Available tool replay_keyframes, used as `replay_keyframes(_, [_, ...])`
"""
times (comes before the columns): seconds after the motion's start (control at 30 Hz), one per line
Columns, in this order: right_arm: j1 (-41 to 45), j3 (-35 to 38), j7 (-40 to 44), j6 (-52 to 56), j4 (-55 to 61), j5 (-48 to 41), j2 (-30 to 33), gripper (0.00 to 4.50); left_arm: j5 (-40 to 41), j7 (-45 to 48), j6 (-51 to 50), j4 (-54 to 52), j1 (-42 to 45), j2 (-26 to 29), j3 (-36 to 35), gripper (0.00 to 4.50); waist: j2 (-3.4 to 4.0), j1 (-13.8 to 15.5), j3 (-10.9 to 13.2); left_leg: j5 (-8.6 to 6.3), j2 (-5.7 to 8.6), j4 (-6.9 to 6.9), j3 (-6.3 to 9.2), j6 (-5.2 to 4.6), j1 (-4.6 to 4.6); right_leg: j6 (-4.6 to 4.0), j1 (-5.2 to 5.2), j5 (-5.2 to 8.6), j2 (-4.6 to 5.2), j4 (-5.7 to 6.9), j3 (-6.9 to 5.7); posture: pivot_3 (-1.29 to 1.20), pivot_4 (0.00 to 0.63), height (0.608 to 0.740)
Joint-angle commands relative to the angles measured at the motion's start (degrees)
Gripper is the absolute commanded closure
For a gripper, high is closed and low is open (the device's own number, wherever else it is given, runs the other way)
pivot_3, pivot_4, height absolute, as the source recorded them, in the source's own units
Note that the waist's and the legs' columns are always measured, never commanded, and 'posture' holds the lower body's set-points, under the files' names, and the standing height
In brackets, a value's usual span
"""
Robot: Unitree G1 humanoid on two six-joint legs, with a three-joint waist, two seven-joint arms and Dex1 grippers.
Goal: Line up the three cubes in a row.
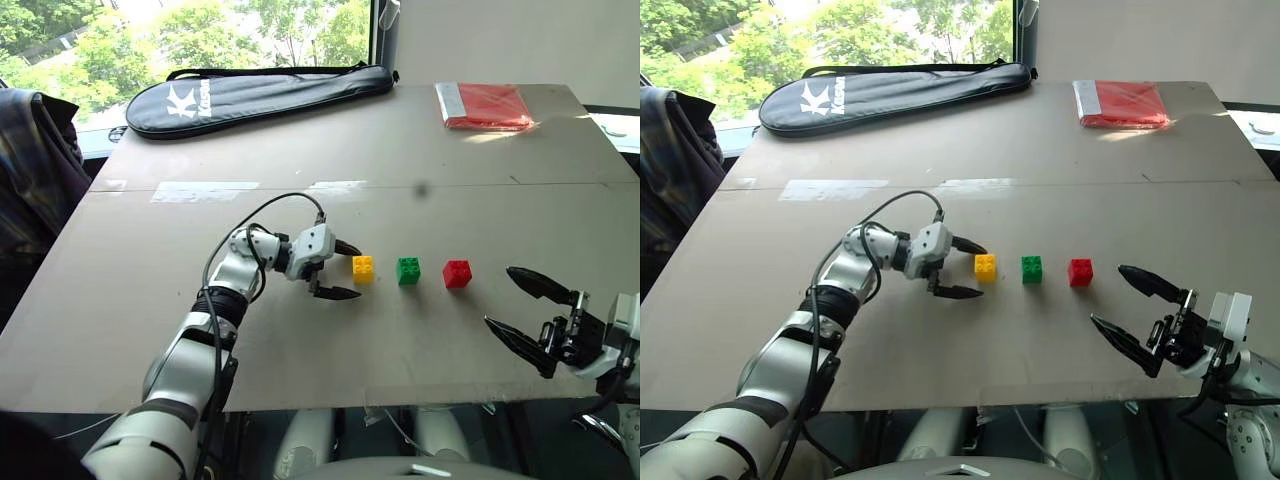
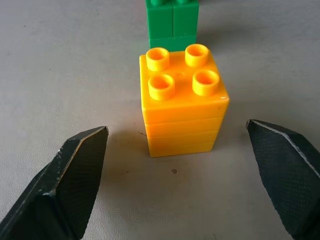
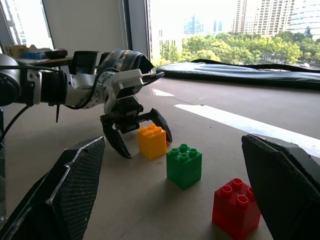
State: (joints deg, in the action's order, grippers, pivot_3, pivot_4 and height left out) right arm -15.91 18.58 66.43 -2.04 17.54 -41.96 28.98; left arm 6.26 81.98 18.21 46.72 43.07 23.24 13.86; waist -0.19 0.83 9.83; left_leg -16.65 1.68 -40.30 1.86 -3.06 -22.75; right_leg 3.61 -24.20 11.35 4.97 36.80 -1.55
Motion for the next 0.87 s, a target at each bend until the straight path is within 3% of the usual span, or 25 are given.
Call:
replay_keyframes(0.03, [0.1, 0.9, 0.3, -0.4, 0.9, -0.7, 0.4, 0.0, 0.3, -1.4, 1.2, -2.0, -0.3, 0.7, -2.0, 0.08, 0.0, 0.0, 0.0, 0.0, 0.0, 0.0, 0.01, 0.0, 0.0, 0.0, 0.0, 0.0, 0.0, 0.0, 0.0, 0.0, 0.15, 0.694])
replay_keyframes(0.1, [-0.3, 0.8, 0.5, -0.6, 0.3, -0.2, 0.4, 0.0, 2.7, -0.9, -0.4, -4.1, -0.9, 1.6, -3.9, 0.08, 0.0, 0.0, 0.0, 0.0, 0.0, 0.0, 0.01, 0.0, 0.0, 0.0, 0.0, 0.0, 0.0, 0.0, 0.0, 0.0, 0.15, 0.694])
replay_keyframes(0.2, [-0.9, 1.2, 0.9, -1.2, -1.2, 1.0, 0.7, 0.0, 9.7, 0.7, -9.3, -15.2, -6.5, 4.9, -8.2, 0.08, -0.01, -0.4, 0.0, 0.0, -0.03, 0.0, -0.01, 0.0, 0.0, 0.0, -0.02, 0.0, 0.0, 0.0, 0.02, 0.0, 0.15, 0.694])
replay_keyframes(0.33, [-0.1, 1.2, 0.8, -1.9, -4.1, 3.9, 2.2, 0.0, 15.6, -6.7, -23.8, -36.4, -21.3, 10.2, -13.7, 0.08, 0.07, -1.2, 0.0, -0.01, -0.13, 0.04, -0.05, 0.01, 0.01, -0.02, -0.08, 0.0, 0.03, 0.01, 0.12, 0.0, 0.15, 0.694])
replay_keyframes(0.47, [1.7, 1.7, 1.2, -2.7, -8.6, 5.4, 3.4, 0.0, 13.2, -16.3, -30.8, -52.2, -36.6, 13.6, -16.3, 0.08, 0.08, -1.1, 0.1, -0.01, -0.19, 0.06, -0.06, 0.03, 0.02, -0.17, -0.11, 0.08, 0.27, -0.03, 0.22, 0.0, 0.15, 0.694])
replay_keyframes(0.67, [3.7, 0.9, 2.2, -7.1, -18.8, 10.1, 3.5, 0.0, 10.3, -30.9, -33.5, -64.2, -53.2, 9.9, -18.4, 0.08, 0.15, 0.2, 0.0, -0.01, -0.21, 0.05, -0.06, 0.04, 0.1, -0.25, -0.02, 0.14, 0.3, -0.04, 0.4, 0.0, 0.15, 0.694])
replay_keyframes(0.87, [5.0, 1.0, 3.6, -9.7, -25.2, 11.4, 3.8, 0.0, 5.6, -38.0, -31.5, -66.5, -57.3, 7.4, -15.3, 0.08, 0.3, 0.1, -0.1, -0.01, -0.21, 0.06, -0.14, 0.04, 0.16, -0.26, 0.0, 0.14, 0.18, -0.01, 0.29, 0.0, 0.15, 0.694])
